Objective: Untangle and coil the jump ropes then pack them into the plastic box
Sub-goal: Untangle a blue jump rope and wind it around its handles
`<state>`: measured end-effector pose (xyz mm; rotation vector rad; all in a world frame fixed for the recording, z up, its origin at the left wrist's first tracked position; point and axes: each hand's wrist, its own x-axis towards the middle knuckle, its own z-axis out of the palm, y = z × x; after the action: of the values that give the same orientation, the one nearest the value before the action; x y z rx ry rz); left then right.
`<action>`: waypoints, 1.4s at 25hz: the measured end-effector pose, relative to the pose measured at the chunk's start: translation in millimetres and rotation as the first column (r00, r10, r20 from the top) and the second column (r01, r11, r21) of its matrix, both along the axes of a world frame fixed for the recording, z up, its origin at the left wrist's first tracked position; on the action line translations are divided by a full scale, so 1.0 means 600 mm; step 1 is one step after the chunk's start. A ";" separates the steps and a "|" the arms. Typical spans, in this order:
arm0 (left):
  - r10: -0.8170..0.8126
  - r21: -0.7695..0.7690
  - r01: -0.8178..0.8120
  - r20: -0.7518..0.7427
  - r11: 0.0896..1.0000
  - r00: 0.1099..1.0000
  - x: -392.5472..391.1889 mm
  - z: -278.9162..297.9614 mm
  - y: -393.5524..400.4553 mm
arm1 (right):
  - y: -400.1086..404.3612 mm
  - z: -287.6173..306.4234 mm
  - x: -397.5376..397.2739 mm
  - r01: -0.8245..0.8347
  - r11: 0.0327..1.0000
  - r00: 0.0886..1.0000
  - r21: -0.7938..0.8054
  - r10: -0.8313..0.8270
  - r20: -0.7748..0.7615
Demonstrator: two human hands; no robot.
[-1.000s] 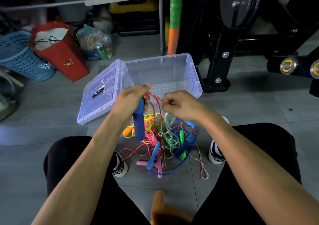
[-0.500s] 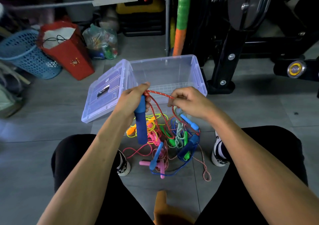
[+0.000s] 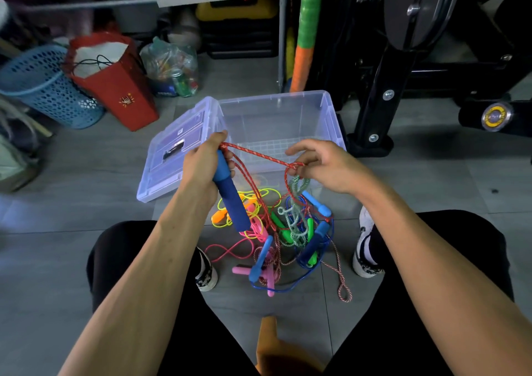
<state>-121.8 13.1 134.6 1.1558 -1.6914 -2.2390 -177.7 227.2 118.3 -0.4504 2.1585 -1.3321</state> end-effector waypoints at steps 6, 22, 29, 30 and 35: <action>-0.044 0.040 0.044 -0.012 0.998 0.999 0.000 -0.009 0.005 | 0.000 -0.021 -0.006 0.492 0.862 0.863 -0.121 -0.501 -0.063; -0.053 -0.044 0.050 -0.067 0.998 0.996 -0.002 -0.001 0.012 | 0.018 -0.043 -0.039 0.737 0.565 0.676 -0.372 -0.626 0.389; -0.338 -0.178 0.309 -0.166 0.934 0.926 0.017 0.025 0.030 | 0.006 -0.078 -0.008 0.184 0.799 0.983 0.573 -0.148 -0.110; -0.362 -0.196 0.329 -0.166 0.924 0.917 0.018 0.025 0.031 | 0.002 -0.082 -0.004 0.127 0.792 0.990 0.597 -0.059 -0.131; -0.406 -0.185 0.372 -0.210 0.910 0.889 0.018 0.030 0.028 | -0.032 -0.075 0.018 -0.101 0.982 0.929 0.158 0.150 -0.339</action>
<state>-110.8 29.7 152.7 0.5121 -2.0780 -2.3031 -167.0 207.9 73.2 -0.8078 2.4421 -1.0866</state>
